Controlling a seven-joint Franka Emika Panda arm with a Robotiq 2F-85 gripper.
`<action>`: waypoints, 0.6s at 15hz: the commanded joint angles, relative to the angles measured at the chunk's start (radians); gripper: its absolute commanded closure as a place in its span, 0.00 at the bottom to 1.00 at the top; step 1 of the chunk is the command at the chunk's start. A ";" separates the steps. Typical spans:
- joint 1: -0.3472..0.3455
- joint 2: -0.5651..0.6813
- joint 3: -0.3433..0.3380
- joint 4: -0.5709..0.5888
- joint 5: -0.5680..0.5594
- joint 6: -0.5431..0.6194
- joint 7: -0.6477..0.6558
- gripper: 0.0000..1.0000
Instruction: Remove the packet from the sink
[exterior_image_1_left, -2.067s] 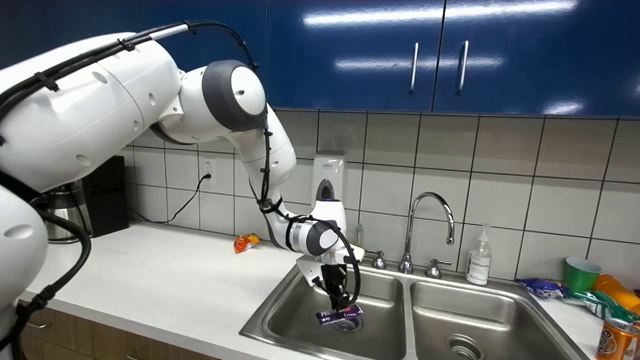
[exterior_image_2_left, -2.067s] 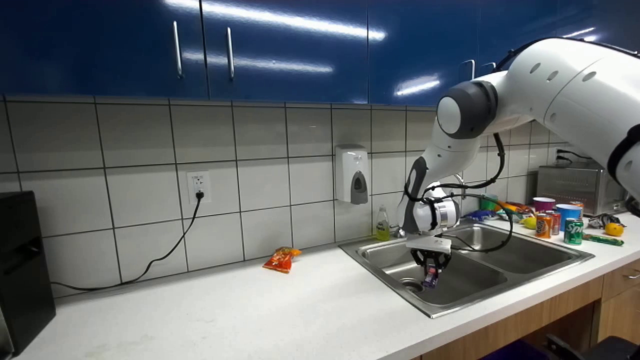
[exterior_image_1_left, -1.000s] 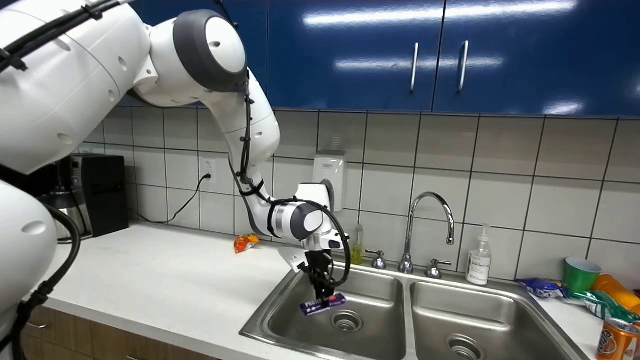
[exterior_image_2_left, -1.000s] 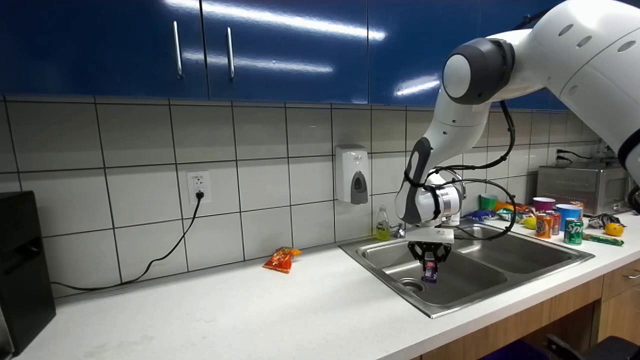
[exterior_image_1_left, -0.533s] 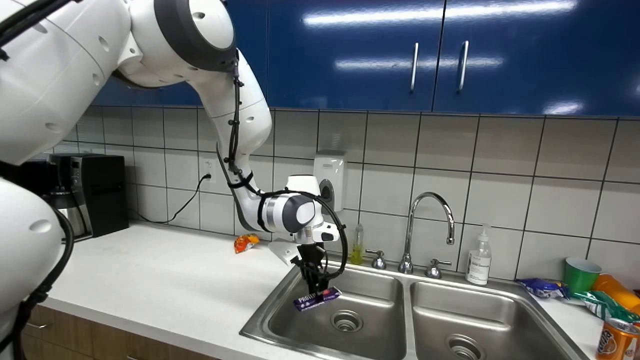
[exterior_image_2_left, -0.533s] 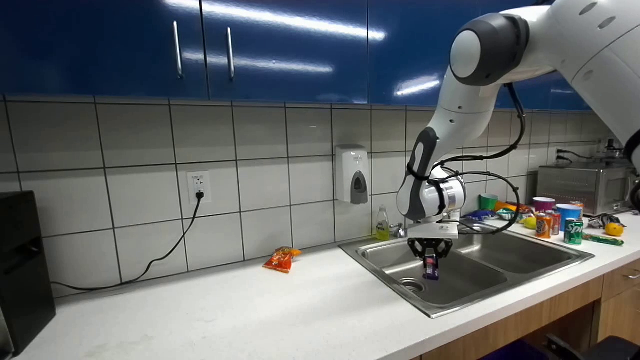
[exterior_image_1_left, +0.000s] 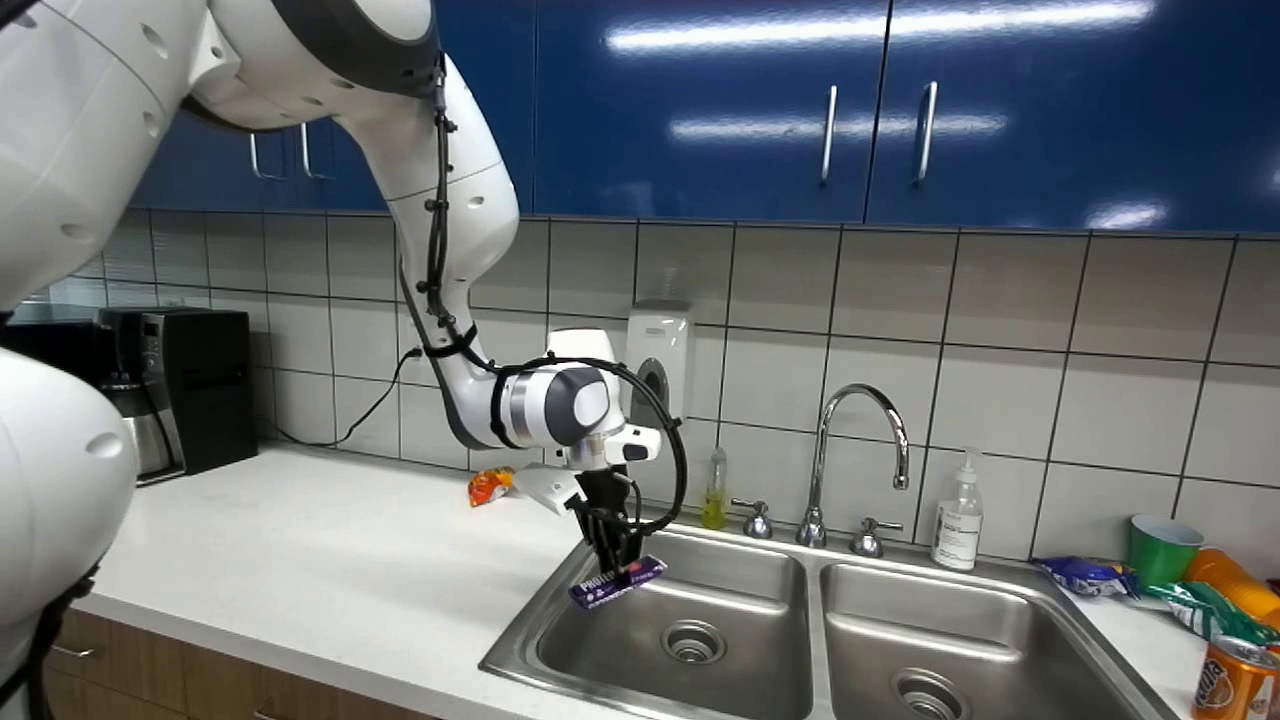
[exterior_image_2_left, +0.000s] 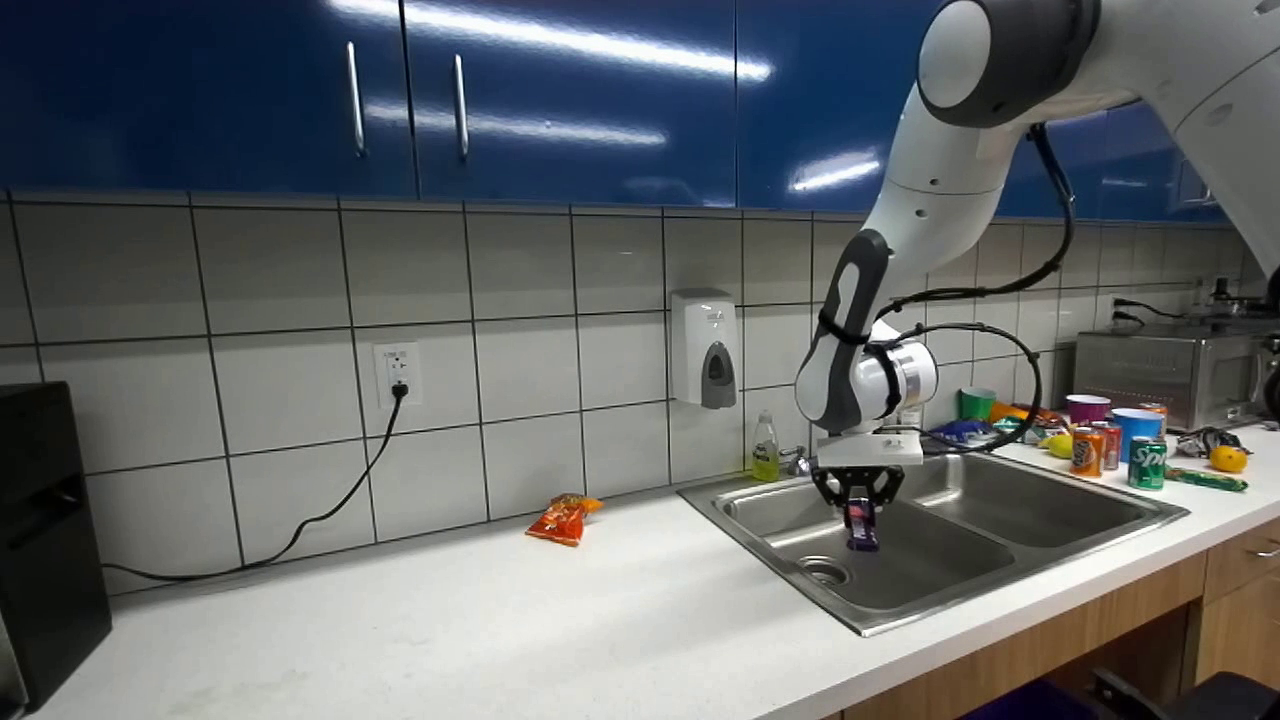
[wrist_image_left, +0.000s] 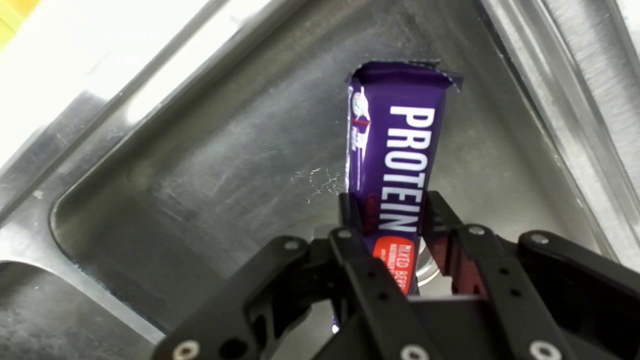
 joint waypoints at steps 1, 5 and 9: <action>0.032 -0.075 -0.017 -0.072 -0.058 0.015 -0.001 0.89; 0.052 -0.093 -0.009 -0.092 -0.105 0.010 -0.004 0.89; 0.085 -0.091 0.000 -0.099 -0.151 0.002 -0.006 0.89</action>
